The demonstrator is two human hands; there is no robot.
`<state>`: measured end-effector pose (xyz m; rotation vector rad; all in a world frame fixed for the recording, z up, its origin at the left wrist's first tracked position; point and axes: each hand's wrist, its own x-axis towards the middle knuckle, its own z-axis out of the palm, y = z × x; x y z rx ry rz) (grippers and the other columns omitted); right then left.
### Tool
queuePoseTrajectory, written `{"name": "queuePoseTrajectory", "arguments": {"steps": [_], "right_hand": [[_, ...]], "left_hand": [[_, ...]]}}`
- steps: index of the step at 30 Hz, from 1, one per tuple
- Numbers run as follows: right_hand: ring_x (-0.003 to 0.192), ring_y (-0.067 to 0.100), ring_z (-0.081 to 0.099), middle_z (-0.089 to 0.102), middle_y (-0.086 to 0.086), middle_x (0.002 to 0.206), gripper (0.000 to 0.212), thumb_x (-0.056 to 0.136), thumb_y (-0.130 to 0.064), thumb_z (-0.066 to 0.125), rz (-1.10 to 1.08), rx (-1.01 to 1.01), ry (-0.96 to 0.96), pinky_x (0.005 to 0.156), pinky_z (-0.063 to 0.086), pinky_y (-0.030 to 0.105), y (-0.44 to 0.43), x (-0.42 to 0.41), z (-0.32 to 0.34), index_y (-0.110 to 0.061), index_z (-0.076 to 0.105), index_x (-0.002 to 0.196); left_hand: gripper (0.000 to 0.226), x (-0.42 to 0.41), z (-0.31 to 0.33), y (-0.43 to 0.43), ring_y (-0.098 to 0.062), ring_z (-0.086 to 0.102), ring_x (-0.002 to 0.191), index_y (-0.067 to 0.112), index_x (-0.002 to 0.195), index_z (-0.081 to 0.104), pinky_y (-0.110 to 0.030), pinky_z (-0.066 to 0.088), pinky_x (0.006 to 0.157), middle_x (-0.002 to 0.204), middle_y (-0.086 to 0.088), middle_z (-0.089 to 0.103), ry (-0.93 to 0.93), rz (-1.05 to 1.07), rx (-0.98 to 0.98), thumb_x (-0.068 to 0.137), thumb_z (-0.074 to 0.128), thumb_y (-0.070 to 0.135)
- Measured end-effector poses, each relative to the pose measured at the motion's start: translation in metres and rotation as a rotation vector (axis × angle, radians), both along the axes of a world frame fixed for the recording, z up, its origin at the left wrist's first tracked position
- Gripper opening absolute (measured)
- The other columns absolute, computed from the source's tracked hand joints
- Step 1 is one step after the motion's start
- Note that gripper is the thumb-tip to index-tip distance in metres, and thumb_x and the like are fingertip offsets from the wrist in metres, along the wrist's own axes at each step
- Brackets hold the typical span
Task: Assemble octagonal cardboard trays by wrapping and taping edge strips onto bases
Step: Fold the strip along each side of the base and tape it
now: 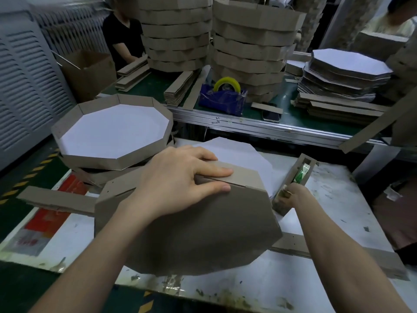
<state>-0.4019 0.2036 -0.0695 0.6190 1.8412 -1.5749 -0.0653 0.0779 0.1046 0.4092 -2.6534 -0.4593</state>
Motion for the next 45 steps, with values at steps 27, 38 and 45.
{"name": "queuePoseTrajectory", "arguments": {"steps": [27, 38, 45], "right_hand": [[0.117, 0.032, 0.06, 0.066, 0.013, 0.128, 0.021, 0.095, -0.015, 0.064, -0.074, 0.161, 0.425, 0.104, 0.046, 0.039, 0.05, 0.047, -0.078, 0.001, 0.071, 0.106], [0.061, 0.012, 0.052, 0.07, -0.002, 0.083, 0.026, 0.094, -0.023, 0.068, 0.291, -0.052, 0.722, 0.055, 0.048, 0.019, -0.012, 0.084, 0.035, -0.006, 0.073, 0.113], [0.048, 0.005, 0.047, 0.073, -0.002, 0.065, 0.069, 0.093, -0.017, 0.069, 0.572, -0.222, 0.699, 0.051, 0.045, 0.021, -0.051, 0.147, 0.142, -0.018, 0.034, 0.153]], "left_hand": [[0.035, 0.01, -0.005, 0.003, -0.002, 0.053, 0.11, 0.062, 0.107, 0.062, -0.031, 0.043, 0.082, 0.12, 0.022, 0.063, 0.03, 0.048, -0.017, 0.079, 0.045, 0.074], [0.033, 0.026, -0.008, -0.01, -0.002, 0.054, 0.107, 0.06, 0.107, 0.062, -0.038, 0.049, 0.084, 0.119, 0.022, 0.063, 0.068, 0.041, 0.059, 0.078, 0.049, 0.071], [0.031, 0.06, -0.012, -0.017, -0.006, 0.057, 0.108, 0.05, 0.106, 0.067, -0.039, 0.048, 0.088, 0.123, 0.014, 0.065, 0.151, -0.043, 0.124, 0.08, 0.058, 0.064]]}}
